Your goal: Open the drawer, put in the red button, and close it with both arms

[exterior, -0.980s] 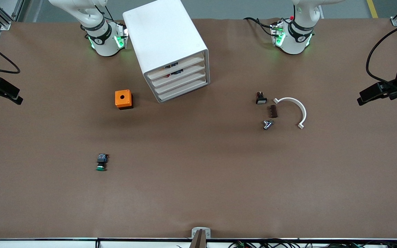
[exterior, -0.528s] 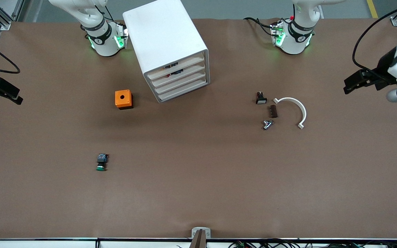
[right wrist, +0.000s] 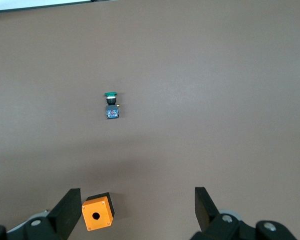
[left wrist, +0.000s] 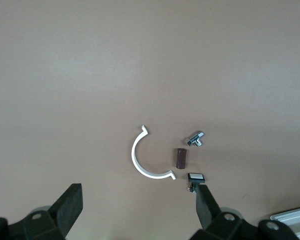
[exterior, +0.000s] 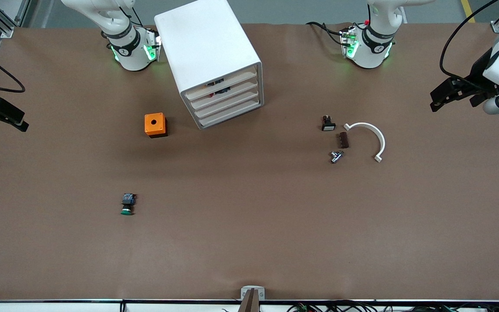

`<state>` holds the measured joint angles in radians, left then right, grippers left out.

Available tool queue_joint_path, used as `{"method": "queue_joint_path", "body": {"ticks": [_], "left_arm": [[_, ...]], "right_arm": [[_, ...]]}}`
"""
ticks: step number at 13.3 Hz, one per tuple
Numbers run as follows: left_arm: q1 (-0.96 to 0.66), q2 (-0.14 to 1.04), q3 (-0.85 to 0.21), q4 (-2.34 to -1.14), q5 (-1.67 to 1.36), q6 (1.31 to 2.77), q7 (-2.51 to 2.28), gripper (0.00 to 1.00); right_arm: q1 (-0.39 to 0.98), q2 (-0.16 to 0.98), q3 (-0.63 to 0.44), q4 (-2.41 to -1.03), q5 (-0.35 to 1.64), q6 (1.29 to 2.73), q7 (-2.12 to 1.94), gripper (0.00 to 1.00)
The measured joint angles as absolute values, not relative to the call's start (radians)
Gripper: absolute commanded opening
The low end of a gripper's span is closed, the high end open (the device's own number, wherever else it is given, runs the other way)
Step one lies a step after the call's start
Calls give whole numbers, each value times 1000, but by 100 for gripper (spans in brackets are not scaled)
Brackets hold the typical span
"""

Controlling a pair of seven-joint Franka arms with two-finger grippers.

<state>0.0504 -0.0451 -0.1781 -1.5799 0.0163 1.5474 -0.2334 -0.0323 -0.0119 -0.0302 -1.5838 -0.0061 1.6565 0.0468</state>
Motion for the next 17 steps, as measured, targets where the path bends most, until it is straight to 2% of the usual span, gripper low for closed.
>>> {"method": "queue_joint_path", "body": {"ticks": [17], "left_arm": [[64,-21,-166,-1564,22,1539,-233,100]], "right_arm": [[-33,-12,-30,-1584,-6,1660,47,100]]}}
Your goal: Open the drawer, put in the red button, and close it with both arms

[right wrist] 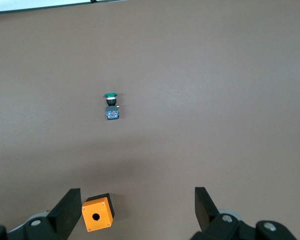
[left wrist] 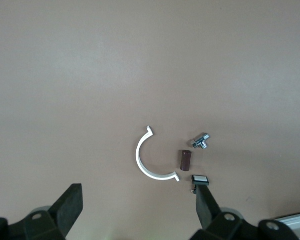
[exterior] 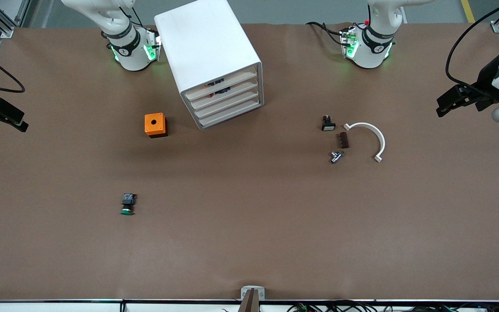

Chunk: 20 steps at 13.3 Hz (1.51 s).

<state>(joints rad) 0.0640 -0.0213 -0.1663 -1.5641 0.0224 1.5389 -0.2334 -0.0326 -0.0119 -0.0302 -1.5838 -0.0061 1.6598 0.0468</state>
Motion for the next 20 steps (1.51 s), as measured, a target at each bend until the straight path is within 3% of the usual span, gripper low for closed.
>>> {"method": "queue_joint_path", "body": {"ticks": [4,20], "left_arm": [[-36,-24,-55,-1564,22,1531,-233,100],[-48,-39,-66,-1583,18,1490,-233,100]], "right_arm": [[-33,-12,-30,-1584,-6,1661,47,100],[-33,-12,-30,-1584,-6,1661,47,100]]}}
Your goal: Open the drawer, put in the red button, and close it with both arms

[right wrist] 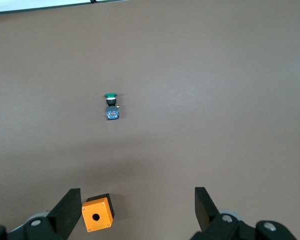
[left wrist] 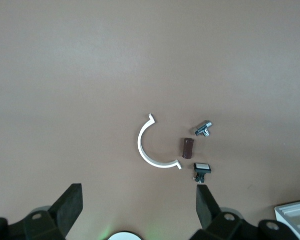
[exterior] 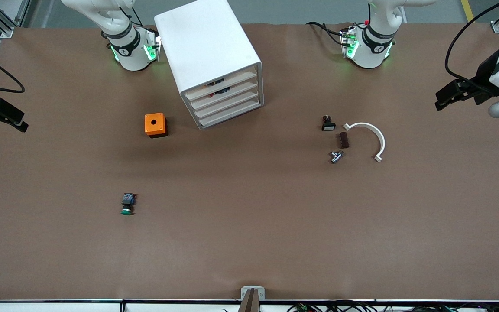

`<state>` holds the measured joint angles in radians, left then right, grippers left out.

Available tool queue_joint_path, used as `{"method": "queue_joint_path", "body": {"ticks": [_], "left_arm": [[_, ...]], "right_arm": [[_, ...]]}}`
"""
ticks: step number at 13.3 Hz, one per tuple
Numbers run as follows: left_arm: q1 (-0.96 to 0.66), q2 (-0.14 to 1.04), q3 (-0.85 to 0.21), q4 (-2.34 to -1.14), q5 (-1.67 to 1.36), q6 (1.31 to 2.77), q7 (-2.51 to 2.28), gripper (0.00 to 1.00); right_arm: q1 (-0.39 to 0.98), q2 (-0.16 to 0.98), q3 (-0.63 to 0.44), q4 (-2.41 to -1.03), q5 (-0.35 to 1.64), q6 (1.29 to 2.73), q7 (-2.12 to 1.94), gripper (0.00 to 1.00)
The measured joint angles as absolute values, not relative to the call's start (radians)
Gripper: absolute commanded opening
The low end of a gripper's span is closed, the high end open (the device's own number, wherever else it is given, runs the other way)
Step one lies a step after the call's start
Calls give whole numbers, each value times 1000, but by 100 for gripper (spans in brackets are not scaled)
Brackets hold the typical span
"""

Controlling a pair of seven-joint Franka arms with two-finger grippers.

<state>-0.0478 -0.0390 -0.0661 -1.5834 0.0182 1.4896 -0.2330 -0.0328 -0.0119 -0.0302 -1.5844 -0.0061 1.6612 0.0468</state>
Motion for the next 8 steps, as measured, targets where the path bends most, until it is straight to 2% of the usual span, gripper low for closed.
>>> {"method": "queue_joint_path", "body": {"ticks": [8], "left_arm": [[-48,-95,-88,-1660,16,1530,-188,100]], "right_arm": [[-33,-12,-30,-1585,-6,1664,47,100]]}}
